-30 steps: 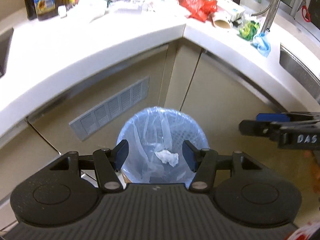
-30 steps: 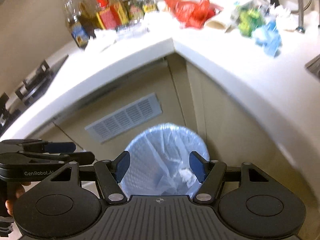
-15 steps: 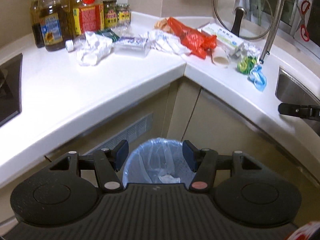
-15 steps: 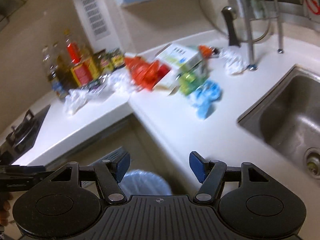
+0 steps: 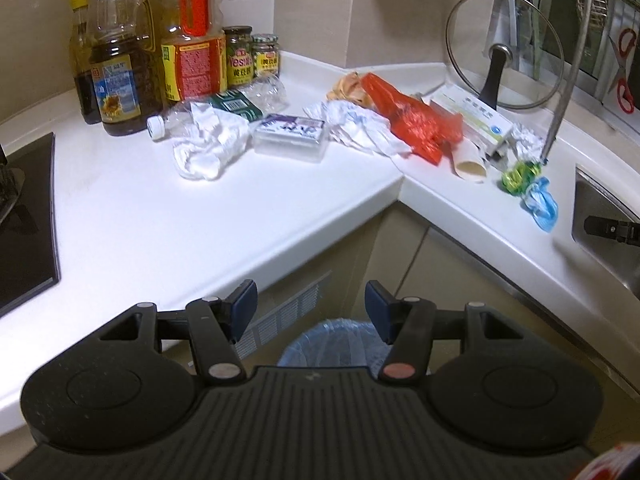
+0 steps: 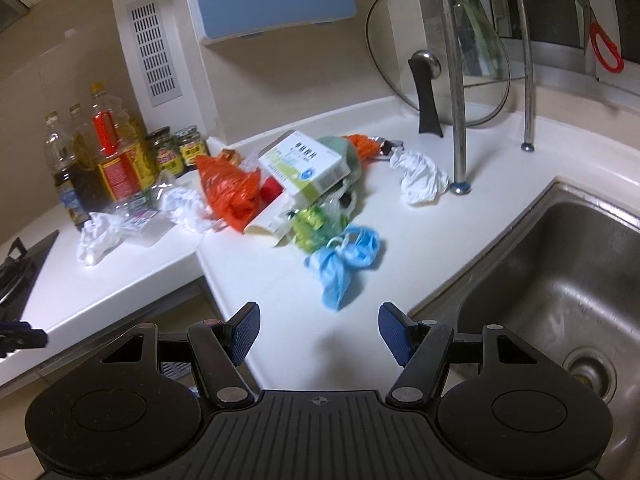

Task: Collect trash
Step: 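Raise both tools back toward the counter litter, then grasp the blue face mask with the right tool while the left tool grasps another tissue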

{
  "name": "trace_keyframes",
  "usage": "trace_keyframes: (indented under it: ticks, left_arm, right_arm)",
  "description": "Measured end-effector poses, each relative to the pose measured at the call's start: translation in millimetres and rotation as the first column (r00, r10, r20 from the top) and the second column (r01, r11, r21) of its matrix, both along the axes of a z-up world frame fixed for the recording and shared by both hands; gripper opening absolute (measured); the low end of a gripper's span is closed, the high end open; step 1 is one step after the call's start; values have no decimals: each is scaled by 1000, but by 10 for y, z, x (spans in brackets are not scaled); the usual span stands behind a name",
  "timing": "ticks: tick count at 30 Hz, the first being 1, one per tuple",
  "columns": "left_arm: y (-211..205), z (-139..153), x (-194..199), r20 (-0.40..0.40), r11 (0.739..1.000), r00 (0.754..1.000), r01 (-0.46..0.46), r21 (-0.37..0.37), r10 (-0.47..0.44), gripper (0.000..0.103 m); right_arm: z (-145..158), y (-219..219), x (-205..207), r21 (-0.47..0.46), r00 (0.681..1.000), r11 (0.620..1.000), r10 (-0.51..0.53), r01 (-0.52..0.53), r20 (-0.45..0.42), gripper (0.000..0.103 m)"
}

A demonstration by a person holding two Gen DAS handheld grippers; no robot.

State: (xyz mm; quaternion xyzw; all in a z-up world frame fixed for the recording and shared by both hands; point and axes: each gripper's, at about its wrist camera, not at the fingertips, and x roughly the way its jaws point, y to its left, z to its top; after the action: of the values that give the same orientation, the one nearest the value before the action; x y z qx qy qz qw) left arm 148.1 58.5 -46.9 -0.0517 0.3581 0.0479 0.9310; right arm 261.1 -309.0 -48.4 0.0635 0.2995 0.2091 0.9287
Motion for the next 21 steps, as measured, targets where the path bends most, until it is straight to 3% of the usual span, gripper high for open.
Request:
trace_keyframes:
  ticks: [8, 21]
  left_arm:
    - [316, 39, 194, 10, 999, 999, -33, 5, 33, 56]
    - [526, 17, 397, 0, 999, 999, -50, 1, 50, 57]
  right_arm:
    - [-77, 117, 388, -65, 999, 998, 17, -15, 37, 66]
    - [-303, 296, 979, -135, 998, 989, 56, -57, -5, 66]
